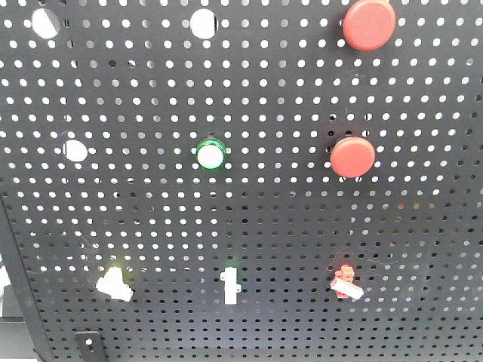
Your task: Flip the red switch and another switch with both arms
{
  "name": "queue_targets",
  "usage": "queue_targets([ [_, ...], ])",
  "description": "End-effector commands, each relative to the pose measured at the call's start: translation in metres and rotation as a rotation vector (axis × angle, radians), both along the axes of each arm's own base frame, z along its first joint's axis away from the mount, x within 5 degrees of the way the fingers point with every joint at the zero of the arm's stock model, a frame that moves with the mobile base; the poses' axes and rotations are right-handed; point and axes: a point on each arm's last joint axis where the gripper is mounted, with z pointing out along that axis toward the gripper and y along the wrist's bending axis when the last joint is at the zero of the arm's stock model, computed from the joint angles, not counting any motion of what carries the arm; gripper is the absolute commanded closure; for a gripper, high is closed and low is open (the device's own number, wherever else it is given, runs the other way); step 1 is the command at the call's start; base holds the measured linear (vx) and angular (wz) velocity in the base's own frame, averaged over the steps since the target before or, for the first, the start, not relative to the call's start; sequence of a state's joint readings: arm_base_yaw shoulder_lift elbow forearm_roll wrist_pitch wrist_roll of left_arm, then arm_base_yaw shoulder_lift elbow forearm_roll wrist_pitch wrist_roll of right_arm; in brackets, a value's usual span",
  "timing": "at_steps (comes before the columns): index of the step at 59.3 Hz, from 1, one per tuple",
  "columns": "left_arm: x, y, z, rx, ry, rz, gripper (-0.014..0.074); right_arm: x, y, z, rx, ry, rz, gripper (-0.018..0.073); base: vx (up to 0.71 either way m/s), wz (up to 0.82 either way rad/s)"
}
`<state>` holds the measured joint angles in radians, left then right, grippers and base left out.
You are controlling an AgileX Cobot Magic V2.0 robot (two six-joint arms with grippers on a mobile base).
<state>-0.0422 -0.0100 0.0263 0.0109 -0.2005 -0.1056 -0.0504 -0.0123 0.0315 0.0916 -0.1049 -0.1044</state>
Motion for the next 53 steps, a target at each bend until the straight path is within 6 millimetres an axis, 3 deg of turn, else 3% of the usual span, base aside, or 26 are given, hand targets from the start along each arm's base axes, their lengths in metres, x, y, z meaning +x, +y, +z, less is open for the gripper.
queue_targets([
  [1,-0.007,0.0,0.015,-0.056,-0.187,-0.018,0.0594,-0.007,-0.002,0.022,0.068,-0.224,-0.007,0.0566,0.0,0.0],
  [10,-0.016,0.001,0.046,-0.094,-0.283,-0.038,0.0594,-0.019,-0.002,0.063,0.119,-0.332,0.011,0.0566,0.0,0.0],
  [14,-0.024,0.001,0.069,-0.077,-0.336,-0.033,0.0594,-0.023,-0.001,0.085,0.099,-0.329,0.018,0.0566,0.0,0.0],
  [17,-0.03,0.001,0.1,-0.044,-0.37,-0.018,0.0594,-0.025,0.0,0.108,0.096,-0.311,0.026,0.0566,0.0,0.0],
  [24,-0.029,0.001,0.148,0.011,-0.366,0.01,0.0594,-0.015,0.0,0.137,0.048,-0.284,0.016,0.0566,0.0,0.0],
  [28,-0.019,0.001,0.164,0.031,-0.328,0.018,0.0594,-0.003,0.0,0.141,-0.011,-0.243,0.0,0.0566,0.0,0.0],
  [35,0.004,0.0,0.171,0.033,-0.246,0.016,0.0594,0.019,-0.001,0.138,-0.049,-0.167,-0.012,0.0566,0.0,0.0],
  [53,0.064,-0.003,0.137,-0.011,0.147,-0.003,0.0594,0.043,-0.003,0.131,-0.011,-0.098,-0.011,0.0566,0.0,0.0],
])
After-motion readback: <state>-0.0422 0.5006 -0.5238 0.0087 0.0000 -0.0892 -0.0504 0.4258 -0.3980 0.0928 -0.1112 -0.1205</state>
